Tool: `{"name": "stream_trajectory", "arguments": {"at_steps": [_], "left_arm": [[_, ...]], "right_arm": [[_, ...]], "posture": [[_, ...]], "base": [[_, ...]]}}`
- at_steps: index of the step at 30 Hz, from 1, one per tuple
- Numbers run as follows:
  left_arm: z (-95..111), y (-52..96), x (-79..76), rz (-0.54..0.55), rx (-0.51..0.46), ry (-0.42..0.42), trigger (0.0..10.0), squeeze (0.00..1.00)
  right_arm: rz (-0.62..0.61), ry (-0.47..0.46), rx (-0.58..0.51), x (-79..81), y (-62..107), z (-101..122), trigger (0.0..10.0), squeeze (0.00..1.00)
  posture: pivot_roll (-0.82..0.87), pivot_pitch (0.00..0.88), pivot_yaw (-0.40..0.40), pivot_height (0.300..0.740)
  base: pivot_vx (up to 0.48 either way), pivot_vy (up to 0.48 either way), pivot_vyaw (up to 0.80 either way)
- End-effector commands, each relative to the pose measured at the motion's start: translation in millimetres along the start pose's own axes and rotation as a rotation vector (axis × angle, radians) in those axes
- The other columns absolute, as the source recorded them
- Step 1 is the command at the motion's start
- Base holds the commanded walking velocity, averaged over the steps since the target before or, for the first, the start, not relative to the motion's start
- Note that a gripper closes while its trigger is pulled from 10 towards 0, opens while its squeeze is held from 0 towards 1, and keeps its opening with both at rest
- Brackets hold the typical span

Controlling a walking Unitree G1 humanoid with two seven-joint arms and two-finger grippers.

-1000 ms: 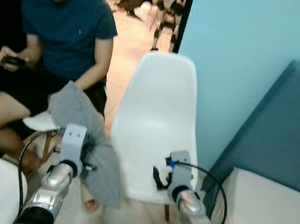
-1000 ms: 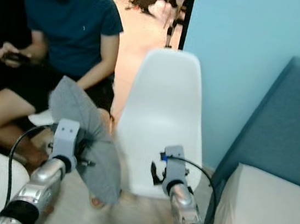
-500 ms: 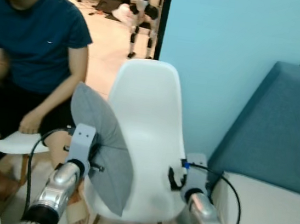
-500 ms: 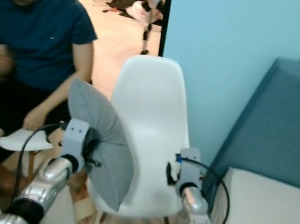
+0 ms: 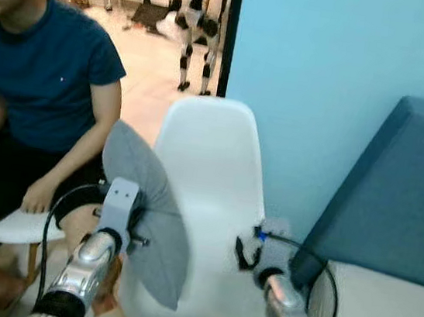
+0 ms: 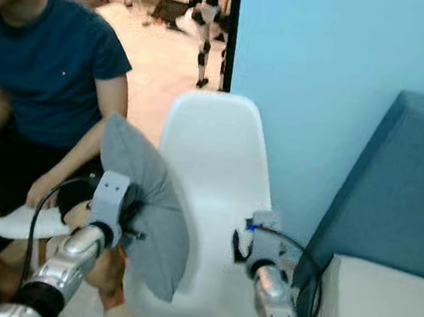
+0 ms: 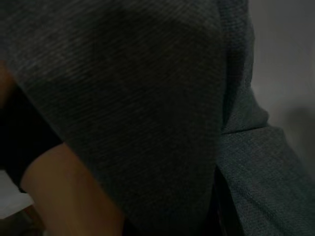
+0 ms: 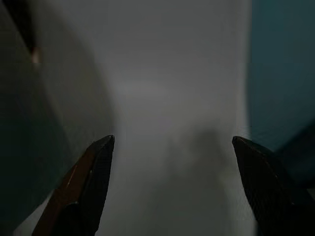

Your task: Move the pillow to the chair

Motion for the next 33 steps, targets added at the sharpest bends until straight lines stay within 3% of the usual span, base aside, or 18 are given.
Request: {"name": "stream_trajectory", "arguments": {"at_steps": [1, 14, 21, 27, 31, 33], "left_arm": [[9.8, -0.8, 4.4, 0.011, -0.047, -0.018, 10.0, 0.00], [7.8, -0.8, -2.1, -0.014, -0.039, -0.069, 10.0, 0.00], [6.9, -0.2, -1.3, 0.002, -0.035, -0.042, 10.0, 0.00], [6.7, -2.1, -1.1, -0.010, -0.030, -0.172, 10.0, 0.00], [10.6, -5.7, -2.4, -0.031, -0.037, -0.352, 10.0, 0.00], [11.7, -6.3, -3.2, -0.040, -0.041, -0.382, 10.0, 0.00]], "right_arm": [[-0.010, 0.002, 0.006, -4.8, 1.1, -1.7, 10.0, 0.00], [-0.006, 0.010, 0.007, -6.2, 1.9, -2.4, 10.0, 0.00], [0.001, 0.008, 0.002, -5.4, 1.4, -0.8, 10.0, 0.00], [0.016, 0.000, 0.003, -2.8, 0.1, 1.0, 10.0, 0.00], [0.044, -0.010, -0.011, 4.3, -1.2, 4.1, 10.0, 0.00], [0.044, -0.009, -0.011, 4.5, -1.3, 4.3, 10.0, 0.00]], "posture": [[-0.02, 0.020, 0.025, 0.740], [-0.03, 0.028, 0.022, 0.740], [-0.03, 0.035, 0.016, 0.740], [-0.02, 0.046, 0.004, 0.740], [-0.02, 0.056, -0.002, 0.740], [-0.02, 0.056, -0.002, 0.740]], "base": [[0.000, 0.000, 0.00], [0.000, -0.093, 0.00], [0.000, -0.137, 0.00], [0.000, 0.000, 0.00], [0.000, 0.000, 0.00], [0.000, 0.000, 0.00]]}}
Point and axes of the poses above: a point about 5 cm out from each wrist's last joint towards the gripper, its own y axis pointing back from the gripper into the wrist, its own z axis along the axis of the wrist's last joint, x = y × z, the point moved 4 cm from there along -y, pointing out of the wrist towards the gripper, and after that the axes turned 10 degrees about -y, right-handed, at the moved point
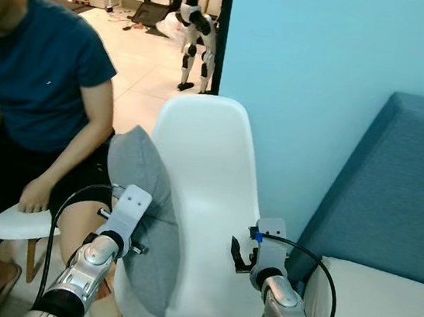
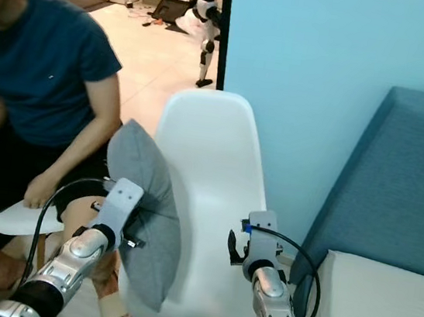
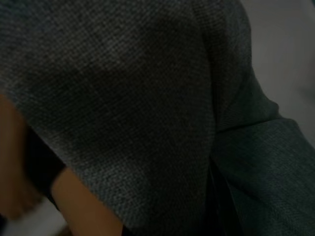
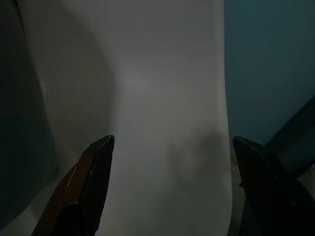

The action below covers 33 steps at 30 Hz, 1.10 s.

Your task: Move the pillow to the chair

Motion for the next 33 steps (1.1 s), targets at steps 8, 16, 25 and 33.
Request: {"name": "stream_trajectory", "arguments": {"at_steps": [8, 16, 25, 33], "left_arm": [[42.9, -19.7, -16.5, -0.177, -0.164, -0.594, 10.0, 0.00], [51.4, -24.2, -53.8, -0.332, -0.268, -1.097, 10.0, 0.00], [34.3, -11.6, -91.5, -0.495, -0.316, -1.254, 10.0, 0.00], [33.4, -16.7, -87.3, -0.436, -0.296, -1.342, 10.0, 0.00]], "right_arm": [[0.004, -0.004, -0.024, 4.1, -3.4, 8.2, 10.0, 0.00], [-0.030, -0.025, -0.046, -3.3, -3.4, 13.6, 10.0, 0.00], [-0.034, -0.031, -0.043, -4.1, -0.8, 9.3, 10.0, 0.00], [-0.007, -0.058, -0.063, 0.2, -1.3, 13.7, 10.0, 0.00]], "posture": [[-0.02, 0.071, -0.010, 0.740], [-0.05, 0.079, 0.007, 0.740], [-0.05, 0.080, 0.004, 0.740], [-0.06, 0.081, 0.002, 0.740]], "base": [[0.000, 0.000, 0.00], [0.000, 0.000, 0.00], [0.000, 0.000, 0.00], [0.000, 0.000, 0.00]]}}
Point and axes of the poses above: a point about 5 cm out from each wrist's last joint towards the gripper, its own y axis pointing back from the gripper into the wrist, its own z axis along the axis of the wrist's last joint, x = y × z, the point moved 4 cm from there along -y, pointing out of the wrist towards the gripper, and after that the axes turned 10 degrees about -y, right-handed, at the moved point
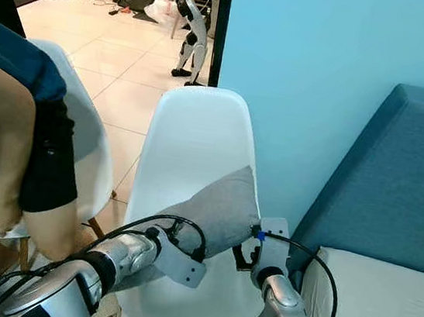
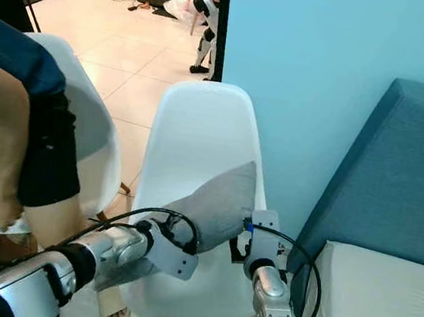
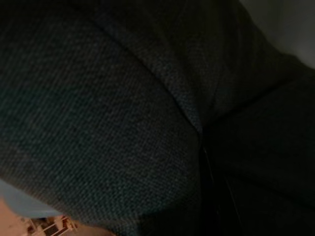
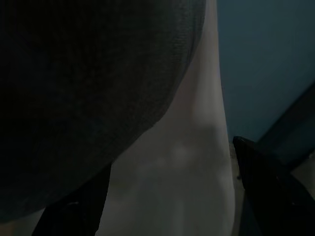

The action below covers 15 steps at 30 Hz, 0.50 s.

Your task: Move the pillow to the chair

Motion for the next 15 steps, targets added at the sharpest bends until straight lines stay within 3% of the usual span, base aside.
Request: {"name": "stream_trajectory", "arguments": {"at_steps": [1, 15], "left_arm": [[0.4, -1.2, 3.7, 0.009, -0.003, -0.038, 10.0, 0.00], [10.2, -4.8, 4.5, 0.002, -0.027, -0.044, 10.0, 0.00]], "right_arm": [[0.016, -0.031, -0.024, 4.7, -0.9, 4.9, 10.0, 0.00], [0.025, -0.024, -0.026, 2.4, 2.0, 3.6, 10.0, 0.00]], "posture": [[-0.06, 0.081, 0.002, 0.740], [-0.07, 0.085, -0.001, 0.680]], "base": [[0.000, 0.000, 0.00], [0.000, 0.000, 0.00]]}}
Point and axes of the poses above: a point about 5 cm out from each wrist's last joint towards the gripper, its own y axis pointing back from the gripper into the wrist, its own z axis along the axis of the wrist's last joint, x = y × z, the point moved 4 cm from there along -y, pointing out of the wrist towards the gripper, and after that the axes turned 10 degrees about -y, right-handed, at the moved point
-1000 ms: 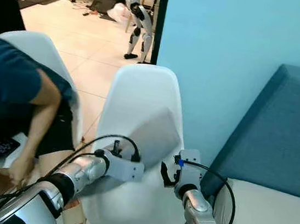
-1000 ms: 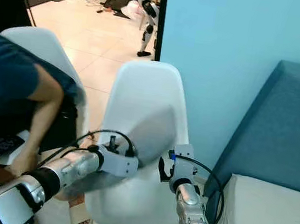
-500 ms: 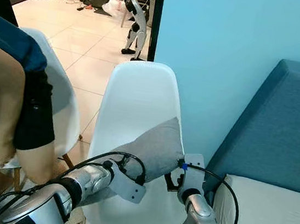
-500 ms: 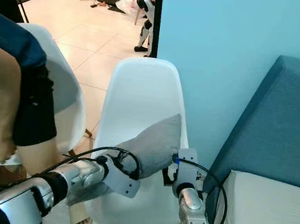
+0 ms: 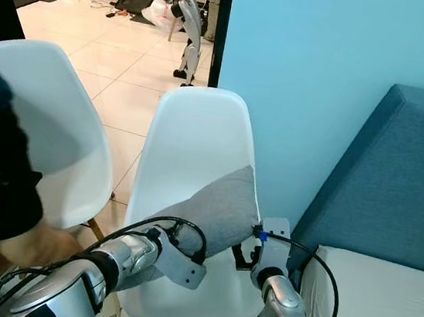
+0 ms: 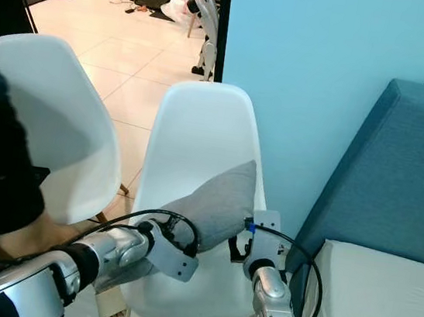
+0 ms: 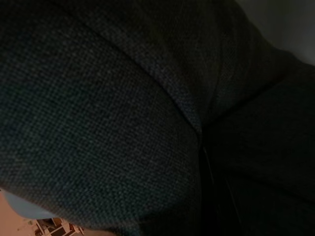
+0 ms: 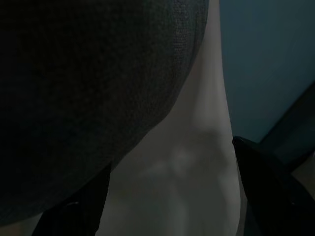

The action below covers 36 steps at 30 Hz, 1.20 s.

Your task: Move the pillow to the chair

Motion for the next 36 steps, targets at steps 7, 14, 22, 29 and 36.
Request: {"name": "stream_trajectory", "arguments": {"at_steps": [7, 14, 22, 29, 36], "left_arm": [[5.5, -2.7, 3.4, 0.007, -0.011, 0.001, 10.0, 0.00], [8.6, -3.2, -0.8, -0.010, 0.002, 0.270, 10.0, 0.00], [13.8, -5.0, 0.9, -0.009, -0.011, 0.247, 10.0, 0.00], [12.5, -6.1, 4.4, -0.014, -0.005, 0.248, 10.0, 0.00], [11.7, -6.1, 4.4, -0.018, -0.002, 0.237, 10.0, 0.00]], "right_arm": [[0.012, -0.006, -0.021, 0.3, 0.7, 4.7, 10.0, 0.00], [0.017, 0.002, -0.007, 0.5, 0.9, 2.8, 10.0, 0.00], [0.019, 0.007, -0.009, 0.1, 1.0, 3.7, 10.0, 0.00], [0.020, 0.008, -0.006, -1.8, 2.7, 2.9, 10.0, 0.00], [0.021, 0.006, -0.011, -3.0, 4.3, 2.5, 10.0, 0.00]], "posture": [[-0.07, 0.080, -0.002, 0.680], [-0.08, 0.070, -0.012, 0.671], [-0.08, 0.067, -0.015, 0.634], [-0.09, 0.073, -0.013, 0.634], [-0.09, 0.076, -0.013, 0.619]], "base": [[0.000, 0.000, 0.00], [0.000, 0.000, 0.00], [0.000, 0.000, 0.00], [0.000, 0.000, 0.00], [0.000, 0.000, 0.00]]}}
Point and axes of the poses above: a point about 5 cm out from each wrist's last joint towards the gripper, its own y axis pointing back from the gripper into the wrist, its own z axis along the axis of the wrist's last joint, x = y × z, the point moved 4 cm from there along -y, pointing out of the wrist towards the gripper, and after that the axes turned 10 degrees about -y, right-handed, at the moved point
